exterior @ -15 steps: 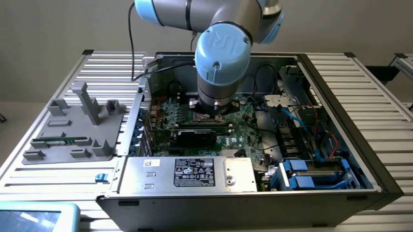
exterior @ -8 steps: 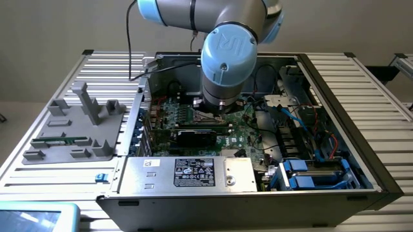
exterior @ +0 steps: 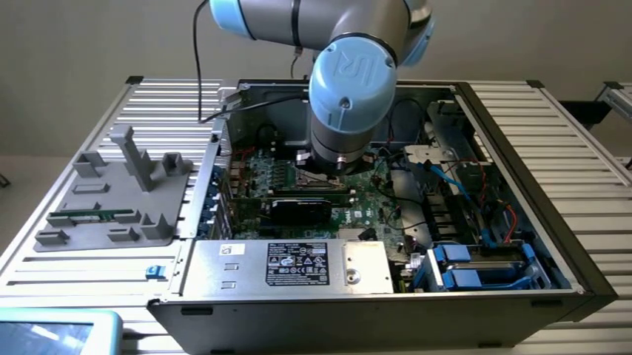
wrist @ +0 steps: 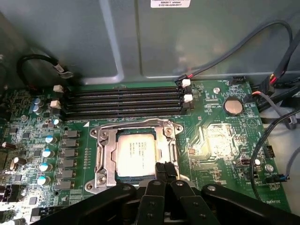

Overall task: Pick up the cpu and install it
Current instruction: 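Install the second cpu locking lever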

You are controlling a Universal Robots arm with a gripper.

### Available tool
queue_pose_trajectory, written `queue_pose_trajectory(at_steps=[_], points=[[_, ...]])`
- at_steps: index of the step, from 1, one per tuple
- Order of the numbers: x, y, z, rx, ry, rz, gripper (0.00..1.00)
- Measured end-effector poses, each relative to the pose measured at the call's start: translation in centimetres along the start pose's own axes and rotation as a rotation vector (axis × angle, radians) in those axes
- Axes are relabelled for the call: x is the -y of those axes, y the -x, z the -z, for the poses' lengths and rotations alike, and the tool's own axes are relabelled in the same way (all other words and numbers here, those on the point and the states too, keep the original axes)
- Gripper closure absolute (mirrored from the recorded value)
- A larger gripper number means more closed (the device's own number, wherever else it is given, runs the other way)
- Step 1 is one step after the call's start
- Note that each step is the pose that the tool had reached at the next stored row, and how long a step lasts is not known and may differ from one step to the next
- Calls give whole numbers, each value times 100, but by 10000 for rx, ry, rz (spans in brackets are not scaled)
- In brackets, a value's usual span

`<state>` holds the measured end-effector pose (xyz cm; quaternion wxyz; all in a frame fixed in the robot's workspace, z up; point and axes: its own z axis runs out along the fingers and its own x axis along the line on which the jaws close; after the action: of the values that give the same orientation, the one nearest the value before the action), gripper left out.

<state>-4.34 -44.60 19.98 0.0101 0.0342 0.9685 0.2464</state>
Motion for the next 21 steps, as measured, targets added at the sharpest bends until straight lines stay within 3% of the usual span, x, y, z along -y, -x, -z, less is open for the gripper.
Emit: queue_pose_trajectory(at_steps=[11, 18, 21], points=[[128, 1, 79, -4, 0, -4, 91], [155, -160, 84, -4, -1, -2, 91], [163, -179, 85, -5, 5, -1, 91]])
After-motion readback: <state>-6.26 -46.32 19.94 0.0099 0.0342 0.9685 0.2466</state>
